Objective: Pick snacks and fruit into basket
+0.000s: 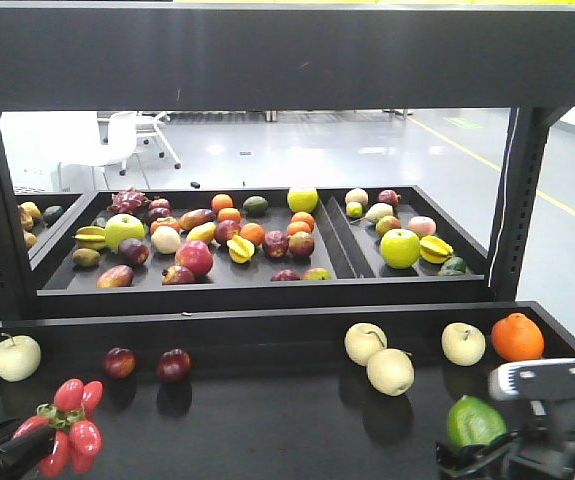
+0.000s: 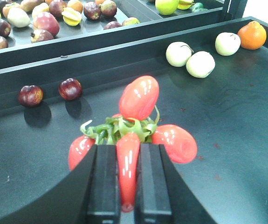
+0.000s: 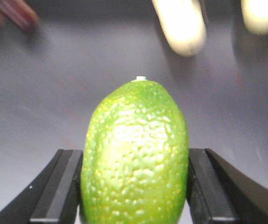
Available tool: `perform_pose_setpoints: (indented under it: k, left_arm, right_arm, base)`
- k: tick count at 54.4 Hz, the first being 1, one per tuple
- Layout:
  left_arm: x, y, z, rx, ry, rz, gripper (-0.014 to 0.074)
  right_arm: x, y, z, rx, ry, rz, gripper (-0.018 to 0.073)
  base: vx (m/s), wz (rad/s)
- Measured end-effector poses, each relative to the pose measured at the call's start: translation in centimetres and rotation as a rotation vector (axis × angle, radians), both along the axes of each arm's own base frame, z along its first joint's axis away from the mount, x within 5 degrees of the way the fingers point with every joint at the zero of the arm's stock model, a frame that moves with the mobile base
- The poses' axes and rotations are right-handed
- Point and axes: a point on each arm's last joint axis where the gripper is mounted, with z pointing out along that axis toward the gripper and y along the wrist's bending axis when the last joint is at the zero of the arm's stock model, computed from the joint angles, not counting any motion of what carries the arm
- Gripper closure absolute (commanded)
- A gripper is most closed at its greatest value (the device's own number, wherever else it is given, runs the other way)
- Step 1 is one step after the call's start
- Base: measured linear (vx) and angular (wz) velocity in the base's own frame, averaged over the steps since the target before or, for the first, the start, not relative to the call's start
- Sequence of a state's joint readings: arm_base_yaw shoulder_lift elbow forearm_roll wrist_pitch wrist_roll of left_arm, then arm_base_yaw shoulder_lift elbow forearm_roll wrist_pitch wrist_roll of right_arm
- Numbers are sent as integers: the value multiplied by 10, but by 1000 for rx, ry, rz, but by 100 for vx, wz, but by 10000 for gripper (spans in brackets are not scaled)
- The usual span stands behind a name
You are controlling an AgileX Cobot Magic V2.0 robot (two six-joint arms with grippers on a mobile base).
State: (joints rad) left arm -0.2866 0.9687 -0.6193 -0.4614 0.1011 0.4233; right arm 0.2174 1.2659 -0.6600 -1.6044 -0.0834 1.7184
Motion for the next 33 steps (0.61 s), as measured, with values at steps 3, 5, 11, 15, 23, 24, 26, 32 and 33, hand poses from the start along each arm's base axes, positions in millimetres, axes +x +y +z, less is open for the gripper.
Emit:
perform_pose_setpoints:
  k: [3, 5, 11, 15, 23, 24, 26, 32, 33]
  left_arm:
    - [0, 0, 0, 0, 0, 0, 599]
    - [0, 0, 0, 0, 0, 0, 599]
    - [0, 0, 0, 0, 0, 0, 599]
    - [0, 0, 0, 0, 0, 0, 599]
    - [0, 0, 0, 0, 0, 0, 599]
    - [0, 0, 0, 0, 0, 0, 599]
    - [0, 0, 0, 0, 0, 0, 599]
    - [0, 0, 0, 0, 0, 0, 599]
    - [0, 0, 0, 0, 0, 0, 599]
  right_arm:
    - [-12, 0, 11, 20, -45, 23, 568]
    - [-20, -1, 17, 31, -71, 36, 568]
    - [-36, -2, 30, 52, -131, 57, 568]
    - [-45, -3, 38, 71, -162, 70, 568]
    - [-54, -1, 47, 95, -200, 103, 568]
    - [-54, -1, 47, 97, -202, 107, 568]
    - [-55, -1, 48, 99, -202, 112, 568]
    - [-55, 0, 47, 99, -201, 125, 568]
    - [-55, 0, 47, 100, -201, 126, 568]
  base:
    - [0, 0]
    - [0, 0]
    - [0, 0]
    - [0, 0]
    - [0, 0]
    - [0, 0]
    - [0, 0]
    - [0, 0]
    - [0, 0]
